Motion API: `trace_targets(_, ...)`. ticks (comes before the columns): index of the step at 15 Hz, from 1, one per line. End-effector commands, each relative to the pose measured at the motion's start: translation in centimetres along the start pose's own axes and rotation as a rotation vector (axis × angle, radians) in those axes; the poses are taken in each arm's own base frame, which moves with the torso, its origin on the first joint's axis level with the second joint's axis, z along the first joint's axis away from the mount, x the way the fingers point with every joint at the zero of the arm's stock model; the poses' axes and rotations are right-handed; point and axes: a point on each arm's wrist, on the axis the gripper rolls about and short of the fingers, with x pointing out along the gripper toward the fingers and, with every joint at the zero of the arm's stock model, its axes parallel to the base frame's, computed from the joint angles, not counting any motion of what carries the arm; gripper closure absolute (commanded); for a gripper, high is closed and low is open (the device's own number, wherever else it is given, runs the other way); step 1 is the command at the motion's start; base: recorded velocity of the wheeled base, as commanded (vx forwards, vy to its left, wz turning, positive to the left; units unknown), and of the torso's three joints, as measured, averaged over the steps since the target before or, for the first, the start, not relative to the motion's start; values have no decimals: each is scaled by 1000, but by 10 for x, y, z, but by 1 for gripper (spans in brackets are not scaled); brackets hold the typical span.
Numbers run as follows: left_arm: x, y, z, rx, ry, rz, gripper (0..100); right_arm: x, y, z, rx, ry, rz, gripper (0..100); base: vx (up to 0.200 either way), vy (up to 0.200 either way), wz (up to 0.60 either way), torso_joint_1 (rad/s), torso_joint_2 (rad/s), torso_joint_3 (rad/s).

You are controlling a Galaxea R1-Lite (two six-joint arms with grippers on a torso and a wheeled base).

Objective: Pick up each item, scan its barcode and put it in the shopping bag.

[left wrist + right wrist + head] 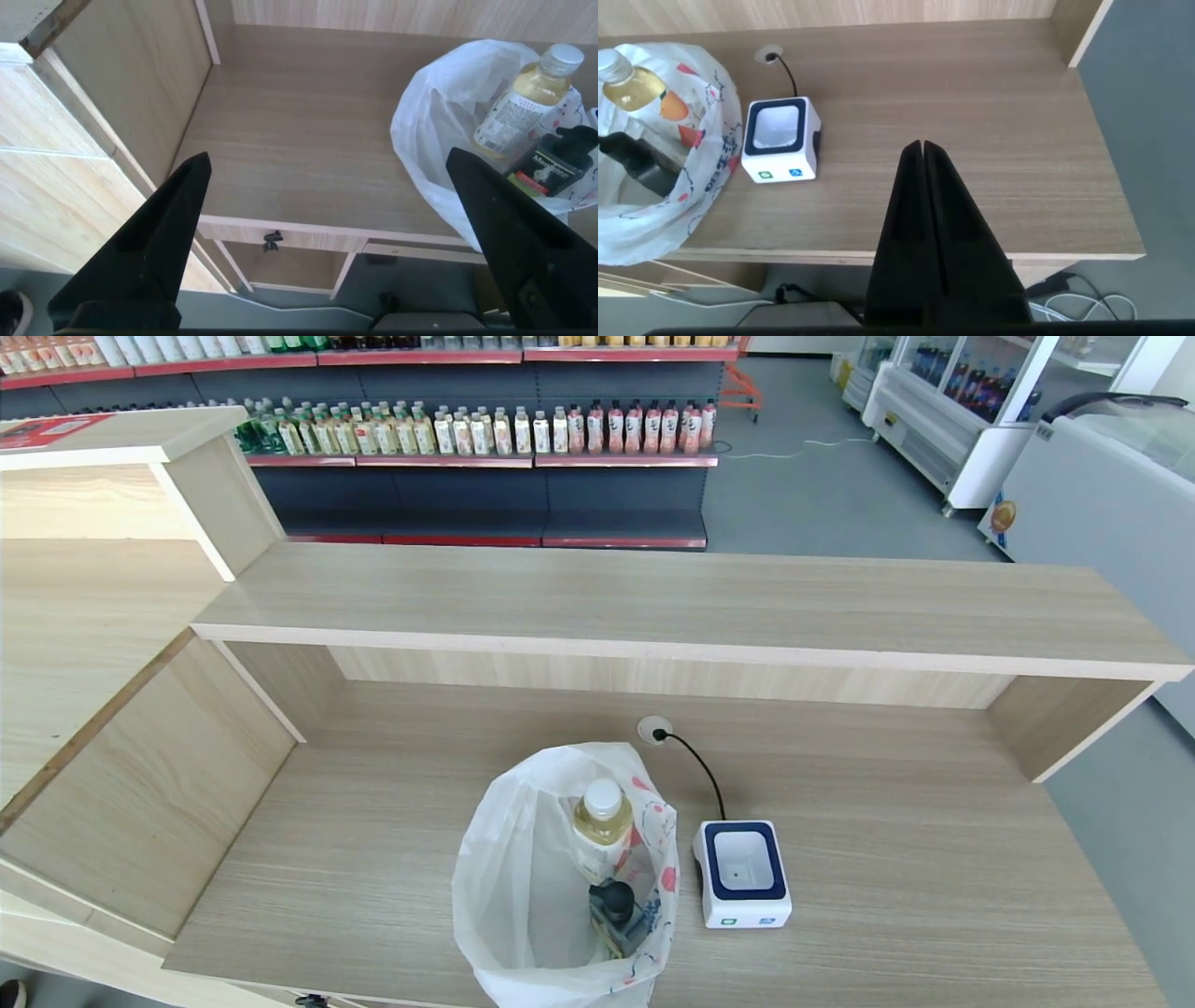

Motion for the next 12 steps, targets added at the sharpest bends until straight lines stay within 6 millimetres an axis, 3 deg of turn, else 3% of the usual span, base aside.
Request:
trace_targets(1,0,0,0,0,0,0,0,0,0,0,-1,2,-1,100,0,0,0,0,0,0)
trace_targets(12,0,0,0,0,0,0,0,0,0,0,-1,2,-1,100,0,0,0,0,0,0)
